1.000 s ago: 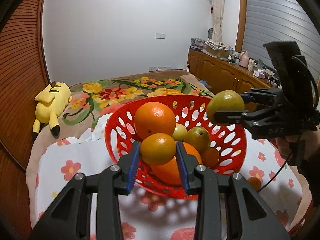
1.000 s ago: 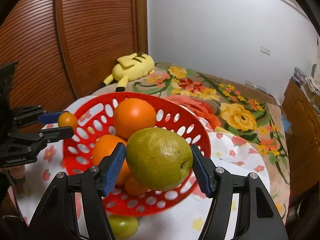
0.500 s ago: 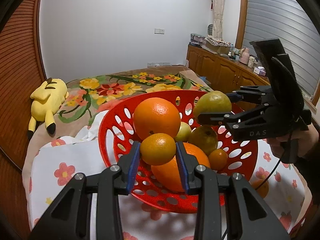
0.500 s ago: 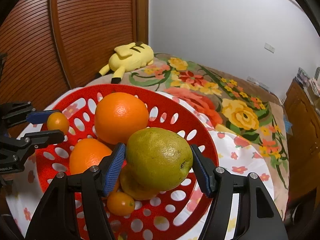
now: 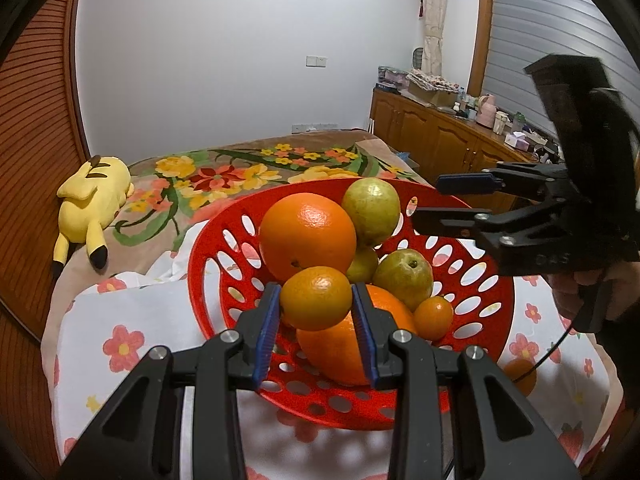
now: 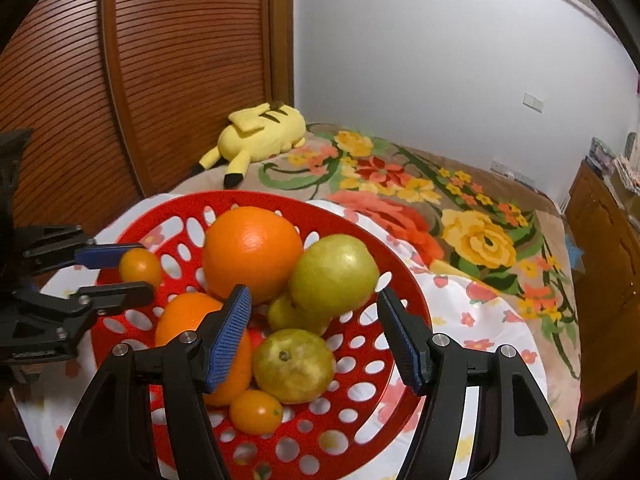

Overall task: Organize fruits
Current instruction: 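Carry small orange and pomelo into the red basket and open both tools, then withdraw both tools toward the green apple and tangerine on the table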

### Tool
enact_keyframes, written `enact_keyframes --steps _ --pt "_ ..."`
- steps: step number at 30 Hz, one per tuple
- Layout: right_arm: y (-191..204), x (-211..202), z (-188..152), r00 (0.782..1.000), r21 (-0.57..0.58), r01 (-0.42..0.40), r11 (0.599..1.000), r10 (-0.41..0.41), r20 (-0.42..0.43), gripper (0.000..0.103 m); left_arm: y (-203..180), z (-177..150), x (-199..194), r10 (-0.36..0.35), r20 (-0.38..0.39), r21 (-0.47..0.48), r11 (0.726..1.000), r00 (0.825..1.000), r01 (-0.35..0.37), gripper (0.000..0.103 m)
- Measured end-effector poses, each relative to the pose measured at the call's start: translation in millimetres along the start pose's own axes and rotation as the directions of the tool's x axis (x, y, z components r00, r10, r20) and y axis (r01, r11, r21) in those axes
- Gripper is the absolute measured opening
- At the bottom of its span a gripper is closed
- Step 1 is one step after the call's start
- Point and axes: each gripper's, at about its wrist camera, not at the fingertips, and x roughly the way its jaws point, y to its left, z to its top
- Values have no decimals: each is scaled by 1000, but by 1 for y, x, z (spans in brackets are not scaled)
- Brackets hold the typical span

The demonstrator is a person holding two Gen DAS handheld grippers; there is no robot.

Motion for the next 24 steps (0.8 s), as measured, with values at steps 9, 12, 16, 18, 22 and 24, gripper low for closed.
enact_keyframes --steps 9,12,16,18,22,24 --pt "5 -29 -6 999 0 3 1000 -3 45 67 -13 6 1 -24 3 12 1000 1000 24 34" --pt "3 -35 -10 999 14 7 1000 -7 53 67 -20 12 9 -24 5 22 999 1000 24 34" --pt "-1 -42 -17 998 35 13 999 -15 55 67 -25 17 21 -40 -12 12 999 999 40 34" --pt "-3 -47 -23 998 39 21 999 -23 52 67 -28 20 25 -41 -19 16 999 999 41 34" --pt "-10 -57 -33 998 56 37 998 -40 51 67 -34 21 30 -40 -27 29 999 999 41 34" --pt "-12 -63 -37 997 67 43 997 -47 54 67 -38 21 31 -39 -29 36 999 999 40 34"
